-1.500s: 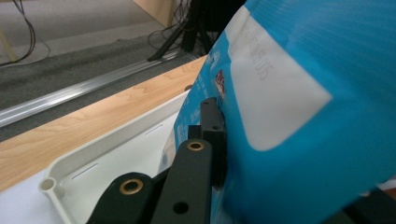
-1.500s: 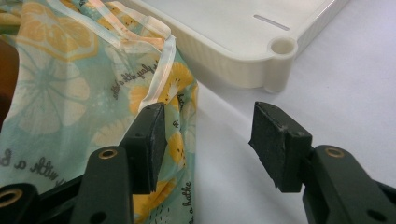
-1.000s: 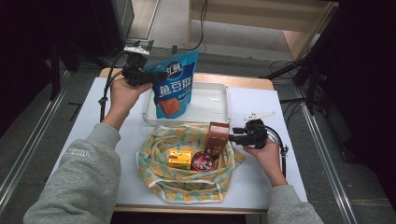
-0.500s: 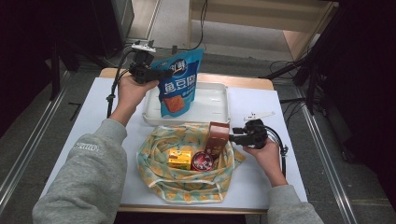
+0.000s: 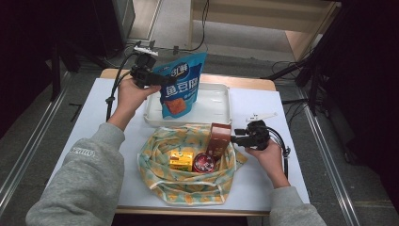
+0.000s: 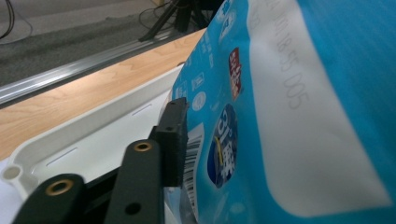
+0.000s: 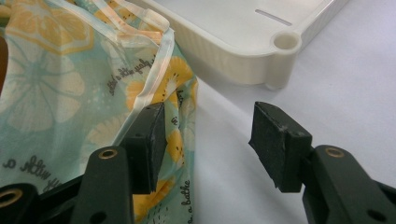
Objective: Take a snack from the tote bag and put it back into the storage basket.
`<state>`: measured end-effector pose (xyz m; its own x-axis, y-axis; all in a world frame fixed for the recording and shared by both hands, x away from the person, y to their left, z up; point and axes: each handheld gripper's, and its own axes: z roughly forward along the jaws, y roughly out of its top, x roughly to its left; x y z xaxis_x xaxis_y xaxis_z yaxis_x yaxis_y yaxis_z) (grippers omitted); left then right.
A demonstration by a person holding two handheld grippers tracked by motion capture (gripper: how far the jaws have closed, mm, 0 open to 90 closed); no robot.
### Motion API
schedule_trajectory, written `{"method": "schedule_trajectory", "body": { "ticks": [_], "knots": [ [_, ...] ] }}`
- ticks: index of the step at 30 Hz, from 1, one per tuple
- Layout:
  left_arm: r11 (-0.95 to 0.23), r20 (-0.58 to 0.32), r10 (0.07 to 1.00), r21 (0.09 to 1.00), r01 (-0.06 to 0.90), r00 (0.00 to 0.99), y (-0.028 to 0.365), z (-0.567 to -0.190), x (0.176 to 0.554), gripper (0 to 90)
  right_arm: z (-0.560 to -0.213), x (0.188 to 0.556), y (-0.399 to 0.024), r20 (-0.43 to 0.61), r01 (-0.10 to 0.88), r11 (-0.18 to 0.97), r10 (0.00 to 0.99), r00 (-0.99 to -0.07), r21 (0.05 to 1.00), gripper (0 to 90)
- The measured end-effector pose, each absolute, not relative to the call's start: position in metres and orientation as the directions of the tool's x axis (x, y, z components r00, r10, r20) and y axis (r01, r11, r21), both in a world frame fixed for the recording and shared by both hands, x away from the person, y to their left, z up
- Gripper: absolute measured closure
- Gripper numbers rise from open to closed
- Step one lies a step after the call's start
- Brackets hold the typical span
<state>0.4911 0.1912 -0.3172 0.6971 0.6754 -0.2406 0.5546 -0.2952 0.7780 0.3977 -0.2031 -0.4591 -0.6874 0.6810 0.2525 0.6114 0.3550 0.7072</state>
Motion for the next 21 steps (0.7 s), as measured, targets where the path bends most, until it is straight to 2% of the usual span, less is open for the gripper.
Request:
{"method": "schedule_trajectory", "body": {
  "ticks": [7,21],
  "knots": [
    [-0.280,-0.247,0.676,0.785,0.552,0.694,0.200,-0.320,0.480,52.5,-0.459,0.398,-0.203,0.252,0.612,0.355,0.681,-0.687,0.707,46.2],
    [-0.309,-0.226,0.680,0.774,0.553,0.698,0.215,-0.330,0.453,50.4,-0.460,0.399,-0.201,0.249,0.610,0.360,0.680,-0.690,0.705,46.3]
  ]
}}
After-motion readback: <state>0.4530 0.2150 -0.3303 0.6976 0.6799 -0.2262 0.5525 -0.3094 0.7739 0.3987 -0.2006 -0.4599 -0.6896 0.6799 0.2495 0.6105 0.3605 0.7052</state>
